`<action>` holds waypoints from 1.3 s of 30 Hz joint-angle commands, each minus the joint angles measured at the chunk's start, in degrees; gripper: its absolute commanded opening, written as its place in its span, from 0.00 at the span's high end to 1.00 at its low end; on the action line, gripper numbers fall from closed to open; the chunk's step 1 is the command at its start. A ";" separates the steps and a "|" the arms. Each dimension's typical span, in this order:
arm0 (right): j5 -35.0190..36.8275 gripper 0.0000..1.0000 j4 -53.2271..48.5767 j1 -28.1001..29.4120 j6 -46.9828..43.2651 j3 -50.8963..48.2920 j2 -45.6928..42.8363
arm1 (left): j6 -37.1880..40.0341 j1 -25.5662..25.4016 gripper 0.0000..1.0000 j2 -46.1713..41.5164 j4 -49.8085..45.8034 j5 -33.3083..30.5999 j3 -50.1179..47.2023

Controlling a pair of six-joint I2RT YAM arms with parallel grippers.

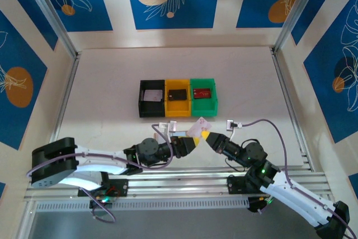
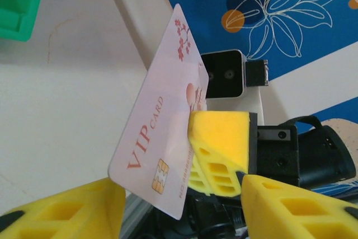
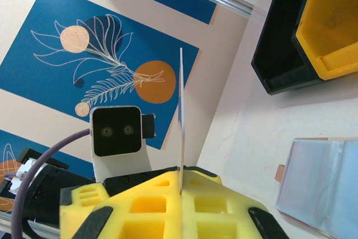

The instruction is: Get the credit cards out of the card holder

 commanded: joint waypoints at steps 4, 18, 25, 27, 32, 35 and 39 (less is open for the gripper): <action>2.18 1.00 1.96 0.97 0.81 -1.79 -0.90 | 0.44 -0.46 0.60 2.44 8.70 -3.37 0.27; 2.54 1.00 2.28 1.46 1.43 -1.59 -1.07 | 0.50 -0.89 0.80 2.79 11.45 -6.27 0.31; 2.79 1.00 0.96 1.63 2.02 -1.70 -1.43 | 0.33 -1.15 0.86 3.75 12.26 -7.18 0.61; 2.97 1.00 0.54 1.68 2.28 -1.79 -1.63 | 0.23 -1.19 0.89 3.95 12.63 -7.51 0.53; 3.62 1.00 -3.08 1.61 2.75 -1.05 -2.99 | 0.40 -1.15 0.97 2.07 10.09 -9.51 -0.04; 3.85 0.94 -5.92 1.63 2.09 -0.11 -3.95 | 0.84 -1.16 1.00 -0.80 6.07 -10.77 -0.34; 5.40 0.76 -11.69 1.62 2.09 1.84 -4.41 | 0.47 -0.37 1.00 -6.31 -4.62 -11.98 0.32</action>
